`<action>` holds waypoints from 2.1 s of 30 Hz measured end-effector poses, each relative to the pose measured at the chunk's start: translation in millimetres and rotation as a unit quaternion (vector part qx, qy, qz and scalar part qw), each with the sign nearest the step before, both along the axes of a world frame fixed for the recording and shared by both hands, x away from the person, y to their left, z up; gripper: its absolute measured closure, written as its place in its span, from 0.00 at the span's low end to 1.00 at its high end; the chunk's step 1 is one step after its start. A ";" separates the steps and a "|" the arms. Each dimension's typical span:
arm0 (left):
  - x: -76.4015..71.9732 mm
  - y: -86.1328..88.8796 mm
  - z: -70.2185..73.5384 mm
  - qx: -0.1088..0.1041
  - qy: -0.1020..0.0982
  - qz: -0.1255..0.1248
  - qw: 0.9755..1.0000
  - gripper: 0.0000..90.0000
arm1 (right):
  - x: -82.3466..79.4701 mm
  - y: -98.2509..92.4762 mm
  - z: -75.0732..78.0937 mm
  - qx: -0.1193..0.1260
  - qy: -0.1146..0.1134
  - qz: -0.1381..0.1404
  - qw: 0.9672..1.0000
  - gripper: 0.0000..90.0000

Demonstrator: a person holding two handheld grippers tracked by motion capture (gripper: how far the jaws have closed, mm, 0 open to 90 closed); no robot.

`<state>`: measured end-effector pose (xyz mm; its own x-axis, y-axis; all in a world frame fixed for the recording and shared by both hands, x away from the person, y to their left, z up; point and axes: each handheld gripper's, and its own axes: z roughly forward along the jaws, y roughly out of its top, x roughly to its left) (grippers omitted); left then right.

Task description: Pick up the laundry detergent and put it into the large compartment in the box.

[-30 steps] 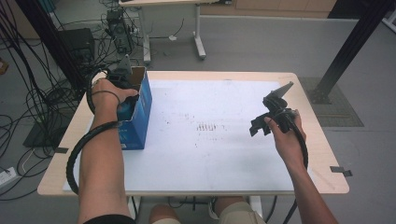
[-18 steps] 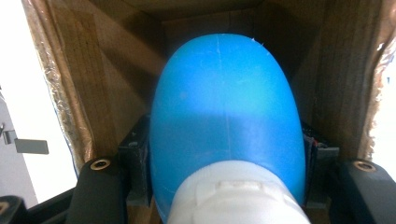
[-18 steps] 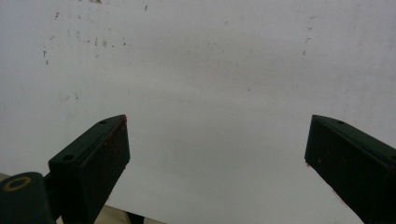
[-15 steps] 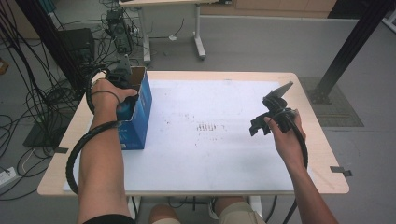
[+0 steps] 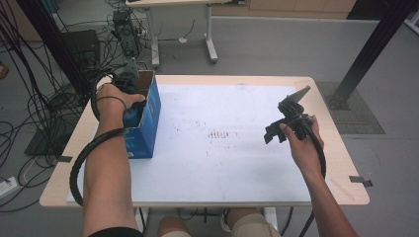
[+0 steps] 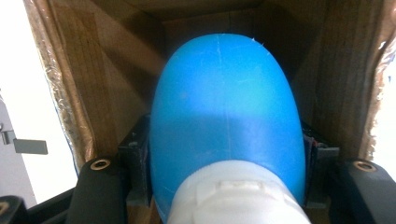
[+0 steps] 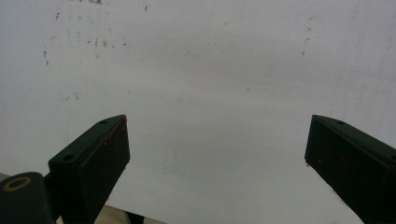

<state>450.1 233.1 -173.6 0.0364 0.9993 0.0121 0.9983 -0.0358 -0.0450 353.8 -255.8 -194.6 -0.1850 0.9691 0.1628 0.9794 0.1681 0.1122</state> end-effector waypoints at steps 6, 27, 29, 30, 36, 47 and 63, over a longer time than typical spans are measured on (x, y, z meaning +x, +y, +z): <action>0.0 0.9 0.1 -0.001 0.000 -0.002 1.000 0.41 | -0.3 -0.2 0.1 0.000 -0.001 -0.001 1.000 0.07; -0.3 2.3 0.1 -0.003 -0.001 -0.003 1.000 0.41 | -0.6 2.2 2.7 -0.002 -0.005 0.001 1.000 0.07; -0.9 2.4 0.1 -0.003 -0.002 -0.003 1.000 0.41 | -0.3 2.1 2.2 -0.002 -0.004 0.001 1.000 0.07; -1.1 2.6 0.2 -0.003 -0.002 -0.002 1.000 0.41 | 0.1 1.8 2.0 -0.001 -0.003 0.002 1.000 0.07; -1.2 2.1 0.2 -0.003 -0.002 -0.003 1.000 0.41 | -0.7 3.3 3.4 -0.002 -0.005 0.003 1.000 0.07; -1.7 2.2 0.3 -0.003 -0.003 -0.002 1.000 0.41 | -0.8 3.9 3.4 -0.003 -0.004 0.003 1.000 0.07; -1.2 1.2 0.3 -0.002 -0.001 0.001 1.000 0.41 | -2.2 0.9 4.7 -0.002 -0.007 0.002 1.000 0.07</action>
<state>448.9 234.3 -173.2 0.0351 0.9994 0.0083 0.9985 -0.0347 -0.0421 351.6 -255.0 -189.9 -0.1901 0.9692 0.1566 0.9772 0.1716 0.1247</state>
